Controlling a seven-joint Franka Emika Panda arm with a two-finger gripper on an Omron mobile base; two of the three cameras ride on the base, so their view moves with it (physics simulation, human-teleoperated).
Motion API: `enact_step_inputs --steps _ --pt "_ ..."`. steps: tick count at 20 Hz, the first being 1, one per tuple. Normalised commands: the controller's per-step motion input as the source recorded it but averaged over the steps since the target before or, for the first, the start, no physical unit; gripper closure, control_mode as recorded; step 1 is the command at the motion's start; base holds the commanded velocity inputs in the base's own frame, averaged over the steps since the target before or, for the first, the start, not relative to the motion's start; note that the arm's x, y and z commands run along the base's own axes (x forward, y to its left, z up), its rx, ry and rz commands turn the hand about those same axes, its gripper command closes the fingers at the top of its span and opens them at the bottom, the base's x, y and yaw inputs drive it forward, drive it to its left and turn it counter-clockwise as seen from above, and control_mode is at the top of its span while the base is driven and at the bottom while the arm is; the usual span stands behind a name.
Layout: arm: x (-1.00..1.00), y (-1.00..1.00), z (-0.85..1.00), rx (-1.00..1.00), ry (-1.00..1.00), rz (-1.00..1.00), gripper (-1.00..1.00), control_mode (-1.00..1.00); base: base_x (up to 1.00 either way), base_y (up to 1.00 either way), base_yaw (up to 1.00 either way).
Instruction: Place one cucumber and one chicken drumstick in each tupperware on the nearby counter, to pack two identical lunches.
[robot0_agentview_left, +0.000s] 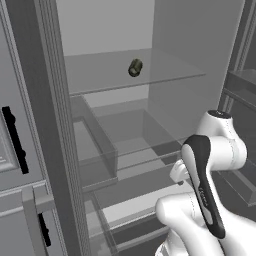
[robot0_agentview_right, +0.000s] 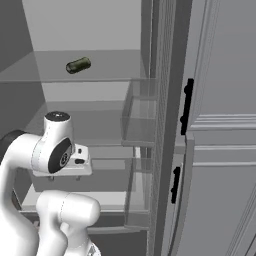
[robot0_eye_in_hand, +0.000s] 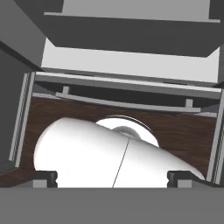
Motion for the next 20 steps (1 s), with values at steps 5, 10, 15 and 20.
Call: enact_step_inputs --steps 5,10,15,20 --pt "0.0 0.0 0.0 0.0 0.0 0.0 -1.0 1.0 -0.11 0.0 0.01" --pt "-0.04 0.12 0.65 0.0 -0.79 0.15 -1.0 -1.0 0.0 0.0 0.0" --pt "0.33 0.32 0.67 0.0 -0.62 0.09 -1.0 -1.0 0.0 0.0 0.0" --pt "0.78 0.16 1.0 0.05 -0.35 0.02 -1.0 -1.0 0.0 0.0 0.0"
